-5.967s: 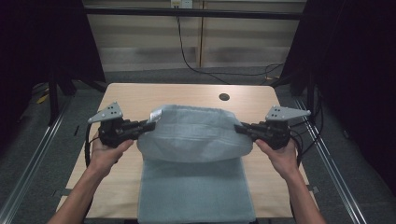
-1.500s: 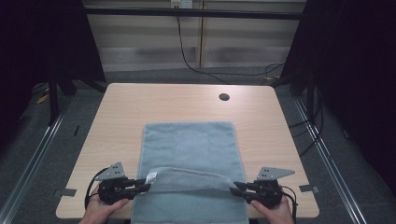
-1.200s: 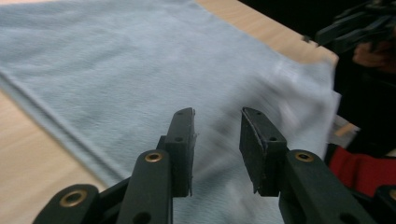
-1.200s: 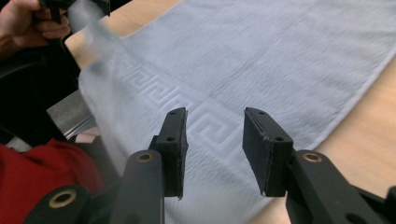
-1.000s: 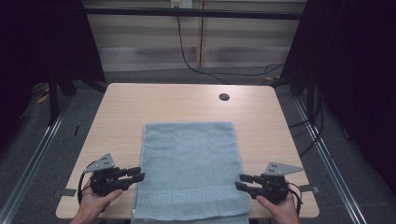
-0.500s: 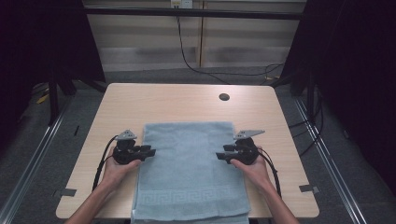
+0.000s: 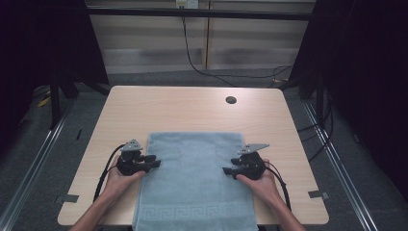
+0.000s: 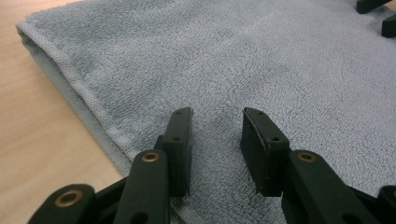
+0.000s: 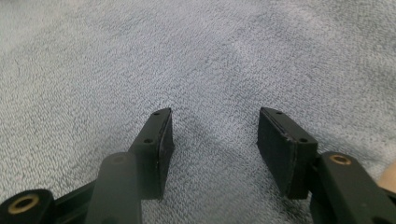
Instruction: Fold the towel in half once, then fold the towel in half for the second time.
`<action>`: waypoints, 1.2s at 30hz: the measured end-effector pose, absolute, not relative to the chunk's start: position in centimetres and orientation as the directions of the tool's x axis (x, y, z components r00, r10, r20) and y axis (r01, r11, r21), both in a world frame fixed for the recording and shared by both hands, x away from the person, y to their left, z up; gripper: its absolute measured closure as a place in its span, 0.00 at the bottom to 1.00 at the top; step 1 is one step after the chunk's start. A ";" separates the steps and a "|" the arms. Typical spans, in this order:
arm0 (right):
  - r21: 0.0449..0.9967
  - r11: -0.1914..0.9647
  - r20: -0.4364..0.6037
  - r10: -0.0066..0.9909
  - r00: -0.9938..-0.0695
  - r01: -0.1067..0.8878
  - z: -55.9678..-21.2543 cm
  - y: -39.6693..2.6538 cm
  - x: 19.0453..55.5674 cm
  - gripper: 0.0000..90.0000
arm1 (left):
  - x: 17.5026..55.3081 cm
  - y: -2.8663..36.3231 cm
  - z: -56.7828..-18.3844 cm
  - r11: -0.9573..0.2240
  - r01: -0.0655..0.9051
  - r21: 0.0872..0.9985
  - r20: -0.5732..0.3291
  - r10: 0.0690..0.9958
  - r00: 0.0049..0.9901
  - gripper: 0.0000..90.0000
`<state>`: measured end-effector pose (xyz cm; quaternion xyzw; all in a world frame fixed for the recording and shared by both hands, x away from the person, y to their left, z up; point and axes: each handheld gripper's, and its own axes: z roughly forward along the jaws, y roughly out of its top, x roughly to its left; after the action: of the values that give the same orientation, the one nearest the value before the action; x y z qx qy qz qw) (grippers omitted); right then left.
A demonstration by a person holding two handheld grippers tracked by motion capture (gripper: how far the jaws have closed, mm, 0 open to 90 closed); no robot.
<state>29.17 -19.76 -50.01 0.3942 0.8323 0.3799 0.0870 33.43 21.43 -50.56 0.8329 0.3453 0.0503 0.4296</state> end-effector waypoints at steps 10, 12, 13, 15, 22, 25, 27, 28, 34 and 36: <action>0.689 0.417 0.179 0.694 -0.697 0.592 -49.8 -19.6 26.1 0.51 | 30.8 21.9 -50.3 -0.421 0.530 0.736 -0.213 0.599 0.772 0.70; 0.680 0.429 0.179 0.689 -0.702 0.594 -49.6 -19.5 25.8 0.51 | 30.5 22.1 -50.2 -0.423 0.532 0.734 -0.223 0.589 0.777 0.69; 0.679 0.426 0.190 0.685 -0.703 0.599 -49.6 -19.5 25.6 0.51 | 30.3 22.2 -50.2 -0.423 0.534 0.732 -0.229 0.585 0.778 0.69; 0.674 0.429 0.199 0.679 -0.707 0.601 -49.5 -19.4 25.2 0.51 | 29.9 22.3 -50.2 -0.427 0.533 0.730 -0.231 0.580 0.781 0.68; 0.672 0.443 0.215 0.651 -0.728 0.593 -49.4 -19.0 23.6 0.46 | 28.1 22.5 -49.7 -0.467 0.530 0.708 -0.229 0.559 0.797 0.62; 0.693 0.411 0.234 0.650 -0.723 0.593 -49.1 -19.4 23.8 0.47 | 28.2 22.7 -49.5 -0.455 0.539 0.709 -0.249 0.553 0.795 0.60; 0.717 0.380 0.225 0.667 -0.710 0.584 -48.5 -20.0 24.5 0.46 | 28.5 22.8 -49.2 -0.448 0.542 0.711 -0.252 0.556 0.792 0.57; 0.731 0.366 0.217 0.676 -0.705 0.576 -48.1 -20.3 24.9 0.46 | 28.6 22.8 -48.9 -0.444 0.540 0.715 -0.247 0.562 0.789 0.55; 0.773 0.311 0.180 0.728 -0.661 0.552 -46.6 -22.3 28.5 0.46 | 30.5 23.2 -46.6 -0.401 0.510 0.761 -0.217 0.583 0.783 0.49; 0.772 0.299 0.183 0.740 -0.647 0.560 -46.6 -22.8 30.0 0.48 | 31.7 23.6 -46.2 -0.374 0.514 0.772 -0.222 0.599 0.769 0.48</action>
<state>30.02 -22.76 -46.58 0.4069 0.7991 0.4301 0.1044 31.67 23.59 -46.21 0.8274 0.3363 0.0476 0.4473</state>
